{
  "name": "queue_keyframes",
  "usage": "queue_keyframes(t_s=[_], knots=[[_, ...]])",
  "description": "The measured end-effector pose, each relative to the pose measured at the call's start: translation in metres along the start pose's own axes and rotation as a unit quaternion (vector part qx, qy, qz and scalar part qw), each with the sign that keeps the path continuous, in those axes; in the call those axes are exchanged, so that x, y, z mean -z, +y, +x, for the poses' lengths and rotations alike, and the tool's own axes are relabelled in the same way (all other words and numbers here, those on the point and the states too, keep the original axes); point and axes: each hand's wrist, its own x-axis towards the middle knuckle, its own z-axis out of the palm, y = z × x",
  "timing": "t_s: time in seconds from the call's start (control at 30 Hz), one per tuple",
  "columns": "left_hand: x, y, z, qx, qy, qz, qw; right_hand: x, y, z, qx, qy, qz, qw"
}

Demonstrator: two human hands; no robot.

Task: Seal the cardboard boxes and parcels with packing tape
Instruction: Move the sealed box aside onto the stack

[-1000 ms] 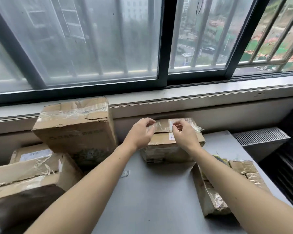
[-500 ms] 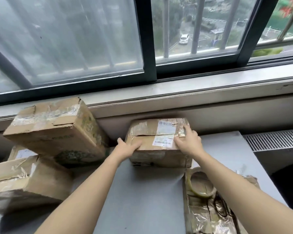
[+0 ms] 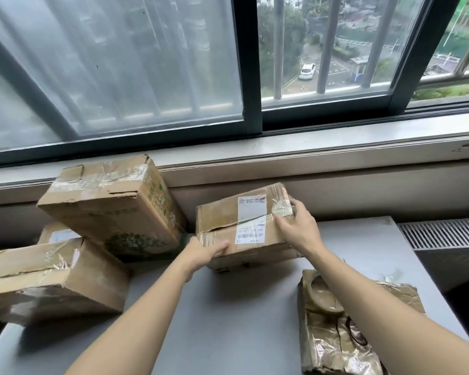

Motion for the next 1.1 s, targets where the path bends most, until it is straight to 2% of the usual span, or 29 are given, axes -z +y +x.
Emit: queue_keyframes(t_s=[0.1,0.37,0.53,0.8,0.9,0.97,1.0,1.07,1.1], knots=[[0.020,-0.020,-0.014,0.018,0.022,-0.037,0.999,-0.013,-0.022,-0.013,-0.014,0.014,0.029,0.999],[0.068,-0.063,-0.070,-0.033,0.109,0.035,0.993,-0.056,-0.047,-0.065,-0.047,0.080,0.004,0.996],[0.096,-0.096,-0.093,-0.059,0.099,0.056,0.992,-0.072,-0.047,-0.110,-0.074,0.082,-0.009,0.994],[0.097,-0.127,-0.115,-0.077,0.046,0.013,0.996,-0.085,-0.064,-0.178,-0.010,0.103,-0.008,0.995],[0.090,-0.119,-0.123,-0.082,0.086,0.059,0.991,-0.081,-0.074,-0.195,0.061,0.105,-0.007,0.993],[0.085,-0.105,-0.131,-0.143,0.131,0.176,0.965,-0.081,-0.080,-0.197,0.104,0.073,-0.016,0.992],[0.081,-0.096,-0.136,-0.205,0.134,0.223,0.944,-0.082,-0.084,-0.196,0.117,0.052,-0.017,0.992],[0.070,-0.075,-0.144,-0.344,0.098,0.248,0.900,-0.087,-0.091,-0.192,0.135,0.013,-0.031,0.990],[0.064,-0.065,-0.149,-0.388,0.078,0.241,0.886,-0.090,-0.094,-0.189,0.146,-0.005,-0.043,0.988]])
